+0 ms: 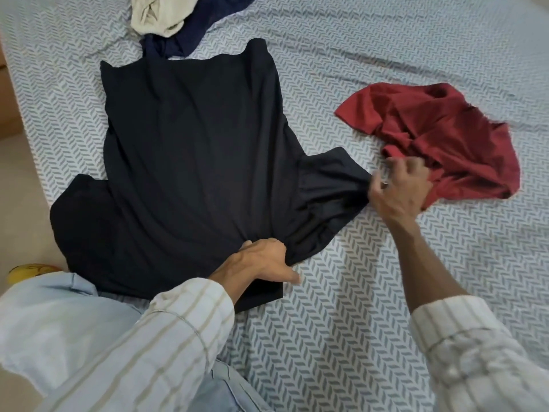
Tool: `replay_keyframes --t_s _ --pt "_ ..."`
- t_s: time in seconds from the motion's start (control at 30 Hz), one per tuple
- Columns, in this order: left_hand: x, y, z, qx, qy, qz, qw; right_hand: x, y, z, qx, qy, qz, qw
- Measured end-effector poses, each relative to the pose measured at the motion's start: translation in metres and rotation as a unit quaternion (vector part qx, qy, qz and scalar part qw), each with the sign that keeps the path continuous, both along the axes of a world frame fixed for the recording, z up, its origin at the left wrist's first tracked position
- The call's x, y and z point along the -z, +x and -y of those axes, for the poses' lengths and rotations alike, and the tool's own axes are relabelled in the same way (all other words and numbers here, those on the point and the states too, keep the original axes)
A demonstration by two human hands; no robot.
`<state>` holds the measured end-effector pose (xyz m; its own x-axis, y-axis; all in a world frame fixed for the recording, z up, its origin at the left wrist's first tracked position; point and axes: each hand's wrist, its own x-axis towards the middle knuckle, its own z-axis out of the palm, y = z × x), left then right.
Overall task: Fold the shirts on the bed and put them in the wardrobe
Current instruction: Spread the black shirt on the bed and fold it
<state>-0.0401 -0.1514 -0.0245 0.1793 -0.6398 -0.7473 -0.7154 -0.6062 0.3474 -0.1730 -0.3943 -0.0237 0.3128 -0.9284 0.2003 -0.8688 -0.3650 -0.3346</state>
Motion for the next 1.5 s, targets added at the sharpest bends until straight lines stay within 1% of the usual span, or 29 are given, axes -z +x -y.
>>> replay_keyframes --t_s 0.03,0.07,0.1,0.17,0.23,0.33,0.37,0.5,0.6,0.63,0.7,0.8,0.87,0.9,0.97,1.03,1.1,1.17,1.2,1.27,1.3,1.33,1.4,1.5 --pt "-0.001 -0.001 -0.001 0.005 0.001 0.007 1.000 0.006 0.005 -0.005 -0.019 0.088 -0.008 0.996" --pt "-0.002 -0.003 -0.002 0.010 0.001 0.013 1.000 0.012 0.010 -0.006 -0.011 0.160 -0.014 0.987" --pt "-0.003 -0.004 -0.003 0.010 0.000 0.016 1.000 0.013 0.013 -0.007 0.004 0.200 -0.036 0.979" --pt "-0.007 -0.005 -0.005 0.001 -0.012 0.017 1.000 0.015 0.013 0.000 0.000 0.240 -0.058 0.969" --pt "-0.009 -0.004 -0.009 -0.018 -0.021 0.004 1.000 0.013 0.011 0.011 -0.010 0.278 -0.047 0.959" --pt "-0.010 -0.005 -0.019 -0.044 -0.018 -0.024 0.999 0.007 0.008 0.026 -0.016 0.259 0.084 0.962" --pt "-0.009 -0.006 -0.020 -0.042 -0.019 -0.031 0.998 0.004 0.005 0.030 -0.010 0.244 0.105 0.964" --pt "-0.015 -0.012 -0.014 0.005 -0.001 -0.019 1.000 0.013 -0.011 0.021 -0.007 0.215 0.077 0.973" --pt "-0.026 -0.002 0.008 0.013 0.031 -0.033 0.999 0.031 -0.026 0.003 0.022 0.138 0.109 0.984" --pt "-0.029 0.003 0.014 0.011 0.023 -0.027 0.999 0.038 -0.030 -0.002 0.022 0.106 0.116 0.987" --pt "-0.030 0.016 0.037 -0.005 -0.035 0.003 0.999 0.047 -0.034 -0.001 0.054 0.063 0.102 0.991" --pt "-0.018 0.029 0.085 -0.065 -0.156 0.043 0.985 0.054 -0.030 0.005 0.081 0.067 0.053 0.993" --pt "-0.004 0.039 0.126 -0.088 -0.217 0.073 0.969 0.058 -0.027 0.009 0.080 0.065 0.050 0.993" --pt "0.000 0.043 0.146 -0.095 -0.234 0.082 0.964 0.061 -0.028 0.010 0.080 0.068 0.064 0.992" --pt "0.006 0.049 0.182 -0.097 -0.249 0.102 0.958 0.064 -0.030 0.011 0.069 0.067 0.117 0.988" --pt "0.012 0.050 0.215 -0.079 -0.234 0.134 0.960 0.069 -0.034 0.015 0.061 0.072 0.174 0.980" --pt "0.014 0.046 0.240 -0.063 -0.202 0.146 0.966 0.073 -0.036 0.018 0.058 0.067 0.190 0.978" --pt "0.012 0.045 0.254 -0.073 -0.197 0.126 0.970 0.075 -0.034 0.018 0.058 0.056 0.188 0.979" --pt "0.013 0.045 0.258 -0.103 -0.207 0.102 0.968 0.076 -0.034 0.017 0.065 0.046 0.194 0.978" --pt "0.014 0.046 0.265 -0.201 -0.238 0.048 0.949 0.077 -0.031 0.017 0.099 0.028 0.229 0.968" --pt "0.015 0.046 0.266 -0.241 -0.252 0.035 0.937 0.076 -0.029 0.017 0.120 0.021 0.246 0.962" --pt "0.016 0.046 0.266 -0.259 -0.262 0.035 0.929 0.075 -0.026 0.017 0.136 0.019 0.254 0.957" --pt "0.020 0.047 0.265 -0.248 -0.276 0.049 0.927 0.074 -0.022 0.018 0.152 0.019 0.243 0.958" --pt "0.025 0.047 0.263 -0.202 -0.285 0.036 0.936 0.073 -0.023 0.017 0.133 0.028 0.229 0.964"
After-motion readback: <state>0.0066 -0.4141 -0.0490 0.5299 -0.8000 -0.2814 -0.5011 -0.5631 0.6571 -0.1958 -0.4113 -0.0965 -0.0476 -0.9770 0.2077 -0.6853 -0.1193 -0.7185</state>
